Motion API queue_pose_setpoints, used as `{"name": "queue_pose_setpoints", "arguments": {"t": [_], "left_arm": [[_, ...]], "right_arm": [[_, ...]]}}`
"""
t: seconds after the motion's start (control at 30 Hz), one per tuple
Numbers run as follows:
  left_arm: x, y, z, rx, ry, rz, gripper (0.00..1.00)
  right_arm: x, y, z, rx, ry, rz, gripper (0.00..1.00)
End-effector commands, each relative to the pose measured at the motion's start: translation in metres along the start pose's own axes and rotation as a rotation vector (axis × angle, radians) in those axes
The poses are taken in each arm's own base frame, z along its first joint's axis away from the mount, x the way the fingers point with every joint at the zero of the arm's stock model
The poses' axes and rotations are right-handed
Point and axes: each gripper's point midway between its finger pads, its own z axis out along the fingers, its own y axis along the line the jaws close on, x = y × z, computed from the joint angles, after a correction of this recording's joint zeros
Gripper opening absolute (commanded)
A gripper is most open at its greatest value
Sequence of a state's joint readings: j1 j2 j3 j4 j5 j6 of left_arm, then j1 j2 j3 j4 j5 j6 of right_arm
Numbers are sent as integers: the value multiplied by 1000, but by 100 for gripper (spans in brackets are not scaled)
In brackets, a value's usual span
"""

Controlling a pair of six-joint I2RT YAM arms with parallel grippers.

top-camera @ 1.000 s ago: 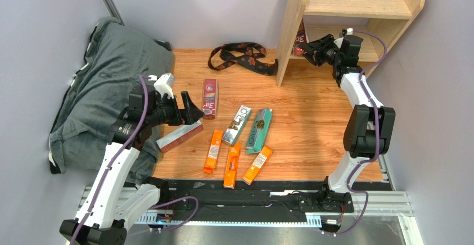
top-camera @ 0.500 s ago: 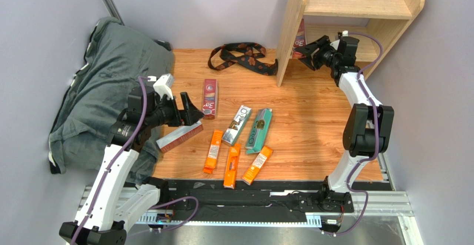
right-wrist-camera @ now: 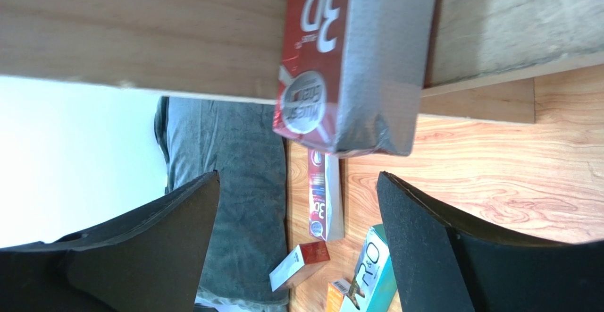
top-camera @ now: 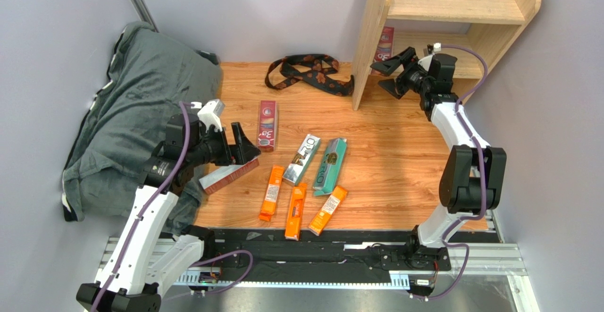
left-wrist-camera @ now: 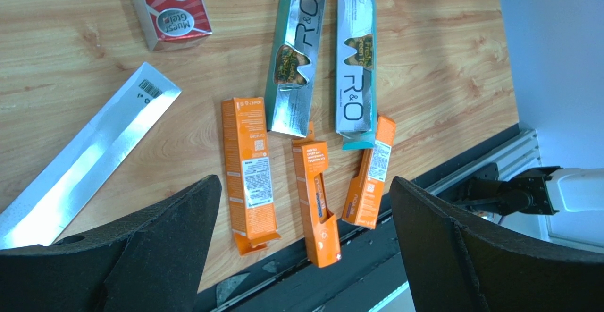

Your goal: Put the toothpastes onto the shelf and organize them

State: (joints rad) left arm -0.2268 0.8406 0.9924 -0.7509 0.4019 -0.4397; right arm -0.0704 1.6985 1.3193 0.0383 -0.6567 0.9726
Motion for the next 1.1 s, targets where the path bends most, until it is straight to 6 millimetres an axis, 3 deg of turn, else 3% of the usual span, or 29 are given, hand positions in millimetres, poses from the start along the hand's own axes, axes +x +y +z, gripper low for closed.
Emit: {"name": "queue_pose_setpoints", "arguments": {"t": [0.0,0.3,0.57,0.8,0.9,1.07], "left_arm": [[0,-3,-2,20,-9,13,98],[-1,-3,0,23,-5,13,98],[5,-3,11,49,41,4,98],[9,17,28,-26,86,-25,98],[8,25,33,-63,93,-21,98],[3,33,46,-94,124,-27,98]], "right_arm": [[-3,30,-16,-75,-43,-78,86],[18,25,-51,-7,-72,-170,87],[50,24,-114,125,-98,-287,89],[91,10,-155,211,-78,-334,89],[103,-2,-169,283,-72,-365,89],[123,-8,-174,298,-11,-369,89]]}}
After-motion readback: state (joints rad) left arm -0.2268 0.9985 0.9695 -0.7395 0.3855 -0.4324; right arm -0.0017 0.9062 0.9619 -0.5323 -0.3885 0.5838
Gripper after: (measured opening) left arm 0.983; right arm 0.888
